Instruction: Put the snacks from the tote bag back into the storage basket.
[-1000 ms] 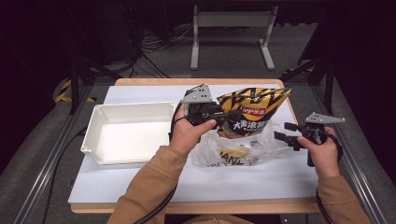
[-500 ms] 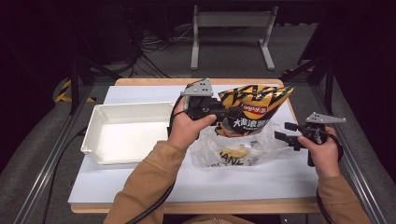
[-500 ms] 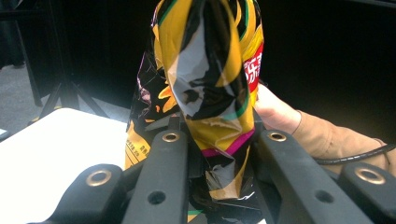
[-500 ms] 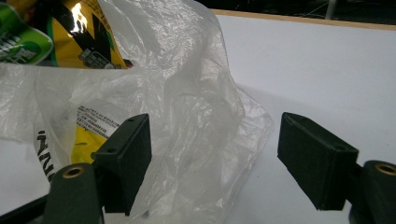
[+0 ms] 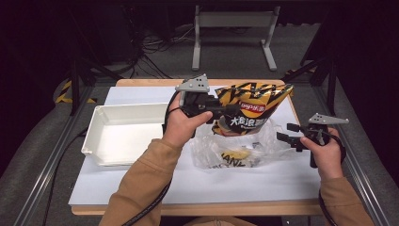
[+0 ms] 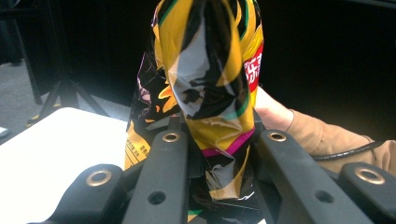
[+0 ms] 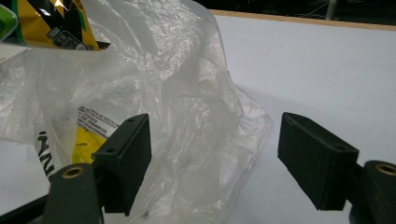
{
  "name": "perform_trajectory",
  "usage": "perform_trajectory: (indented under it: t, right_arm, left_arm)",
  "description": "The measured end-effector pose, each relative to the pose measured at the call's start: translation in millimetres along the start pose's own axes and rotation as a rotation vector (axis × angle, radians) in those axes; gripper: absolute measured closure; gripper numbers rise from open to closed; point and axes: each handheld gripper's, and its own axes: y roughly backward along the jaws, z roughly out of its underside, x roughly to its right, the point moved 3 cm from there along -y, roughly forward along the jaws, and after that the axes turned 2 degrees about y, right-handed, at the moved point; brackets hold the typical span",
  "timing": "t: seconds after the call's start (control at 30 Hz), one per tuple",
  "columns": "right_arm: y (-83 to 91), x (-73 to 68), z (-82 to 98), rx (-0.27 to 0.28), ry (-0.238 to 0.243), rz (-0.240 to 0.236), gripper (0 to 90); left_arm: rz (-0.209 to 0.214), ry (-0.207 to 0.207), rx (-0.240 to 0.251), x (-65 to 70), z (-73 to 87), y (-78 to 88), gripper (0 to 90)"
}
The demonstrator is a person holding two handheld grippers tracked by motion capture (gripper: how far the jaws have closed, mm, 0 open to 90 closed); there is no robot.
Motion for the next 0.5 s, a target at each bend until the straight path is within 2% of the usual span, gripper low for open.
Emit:
perform_trajectory:
  t: [0.5]
  right_arm:
    - [0.8,-2.3,-3.6,0.01,0.009,0.001,26.5]
  left_arm:
    - [-0.023,-0.014,-0.012,-4.4,0.8,33.7,78.9]
